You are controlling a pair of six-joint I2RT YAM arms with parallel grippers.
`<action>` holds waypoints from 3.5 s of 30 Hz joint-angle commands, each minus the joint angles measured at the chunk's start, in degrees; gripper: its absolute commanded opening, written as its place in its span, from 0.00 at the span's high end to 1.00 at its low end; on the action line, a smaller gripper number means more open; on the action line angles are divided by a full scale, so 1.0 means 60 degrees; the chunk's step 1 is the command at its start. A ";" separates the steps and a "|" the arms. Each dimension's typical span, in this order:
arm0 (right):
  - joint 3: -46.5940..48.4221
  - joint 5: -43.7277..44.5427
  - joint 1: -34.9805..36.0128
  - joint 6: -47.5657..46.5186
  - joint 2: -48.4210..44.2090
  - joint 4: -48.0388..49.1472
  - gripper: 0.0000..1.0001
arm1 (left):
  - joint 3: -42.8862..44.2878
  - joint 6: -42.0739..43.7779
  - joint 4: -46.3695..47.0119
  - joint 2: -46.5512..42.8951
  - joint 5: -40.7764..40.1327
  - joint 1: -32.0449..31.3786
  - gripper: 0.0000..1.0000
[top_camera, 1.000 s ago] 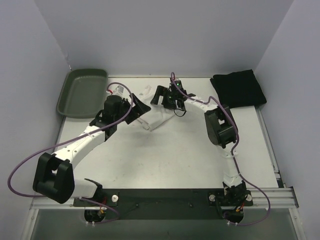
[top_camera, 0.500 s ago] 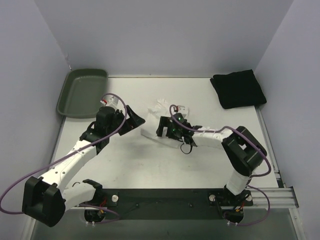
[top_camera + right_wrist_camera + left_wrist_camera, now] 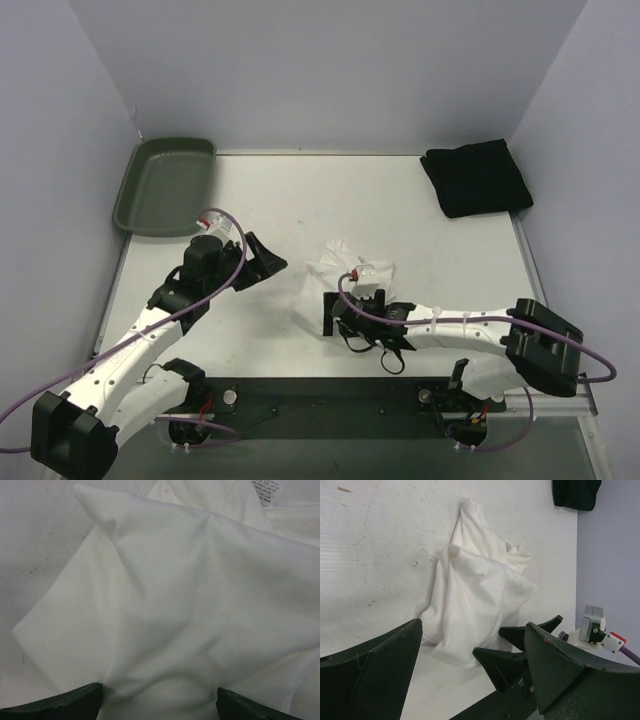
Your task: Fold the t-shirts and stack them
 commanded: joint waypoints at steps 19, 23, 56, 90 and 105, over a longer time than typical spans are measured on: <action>0.3592 0.1950 -0.2033 -0.1546 -0.0328 -0.4363 0.01 | 0.1361 0.0427 0.2034 0.3530 -0.0561 -0.2771 0.08; 0.3577 0.1671 -0.2165 -0.1503 -0.0225 -0.4319 0.02 | 0.2255 0.0559 0.2034 0.4367 -0.0225 -0.2639 0.08; 0.1717 0.0177 -0.1798 0.0344 -0.3417 -0.4158 0.03 | -0.1518 -0.0670 0.2487 -0.0361 0.0640 -0.2946 0.12; 0.1804 -0.2239 -0.2971 0.0152 -0.1837 -0.2444 0.04 | -0.5212 -0.1653 1.0631 0.3780 0.2092 -0.3224 0.12; 0.2668 -0.4730 -0.2795 0.0841 -0.0943 -0.0481 0.04 | -0.5975 -0.2985 1.4251 0.5484 0.2896 -0.3487 0.16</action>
